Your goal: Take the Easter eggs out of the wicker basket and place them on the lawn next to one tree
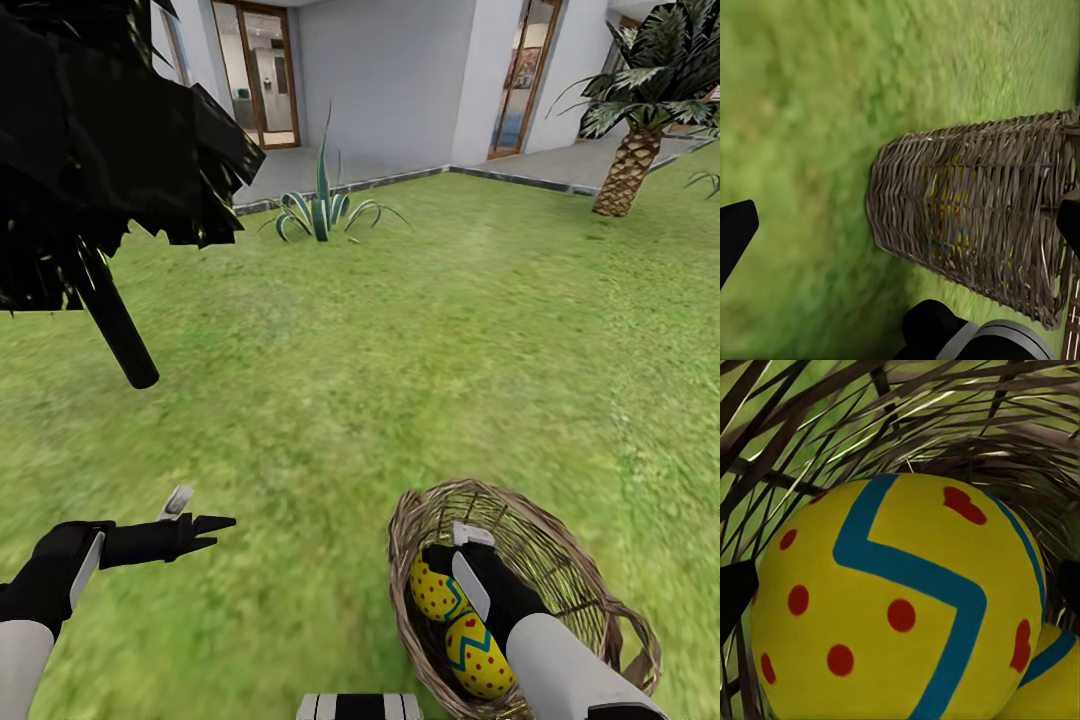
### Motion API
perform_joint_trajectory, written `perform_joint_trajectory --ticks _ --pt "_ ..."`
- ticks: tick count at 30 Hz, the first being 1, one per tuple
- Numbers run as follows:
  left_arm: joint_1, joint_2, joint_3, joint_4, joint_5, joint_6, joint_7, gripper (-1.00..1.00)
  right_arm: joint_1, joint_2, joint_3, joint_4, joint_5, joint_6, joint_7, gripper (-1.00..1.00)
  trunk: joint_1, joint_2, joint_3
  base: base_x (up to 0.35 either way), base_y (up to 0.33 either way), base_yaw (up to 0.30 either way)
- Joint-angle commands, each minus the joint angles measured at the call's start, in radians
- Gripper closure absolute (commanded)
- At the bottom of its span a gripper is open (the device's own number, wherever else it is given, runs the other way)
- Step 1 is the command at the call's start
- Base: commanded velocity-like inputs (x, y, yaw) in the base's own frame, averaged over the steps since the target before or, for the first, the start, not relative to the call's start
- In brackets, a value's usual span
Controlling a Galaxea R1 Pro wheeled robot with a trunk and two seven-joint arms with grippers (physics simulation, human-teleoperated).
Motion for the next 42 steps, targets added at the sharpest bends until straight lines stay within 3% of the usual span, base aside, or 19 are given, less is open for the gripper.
perform_joint_trajectory --ticks 1,9,17,26,30,42 --pt "-0.001 0.000 0.002 0.000 -0.005 0.009 -0.006 -1.00 0.000 0.000 0.003 -0.002 -0.009 0.004 -0.008 -1.00 0.000 0.000 -0.001 0.000 0.000 0.000" --pt "-0.001 0.000 0.002 0.000 -0.005 0.009 -0.006 -1.00 0.000 0.000 0.003 0.002 -0.007 0.007 -0.007 -1.00 0.001 -0.001 -0.009 0.000 0.000 0.000" --pt "-0.001 0.000 0.002 0.000 -0.005 0.009 -0.006 -1.00 0.000 0.000 0.003 0.003 0.003 0.007 0.051 -1.00 0.001 -0.001 -0.009 0.000 0.000 0.000" --pt "-0.001 0.000 0.001 0.000 -0.005 0.009 -0.006 -1.00 0.000 0.000 0.003 0.003 0.004 0.008 0.055 -1.00 0.001 -0.001 -0.009 0.000 0.000 0.000" --pt "-0.001 0.000 0.001 0.000 -0.005 0.009 -0.006 -1.00 0.000 0.000 0.002 0.004 0.004 0.010 0.055 -1.00 0.003 -0.002 -0.024 0.000 0.000 0.000" --pt "-0.001 0.000 0.001 0.000 -0.005 0.009 -0.006 -1.00 0.000 0.000 0.002 0.006 0.004 0.011 0.055 -1.00 0.003 -0.002 -0.024 0.000 0.000 0.000"
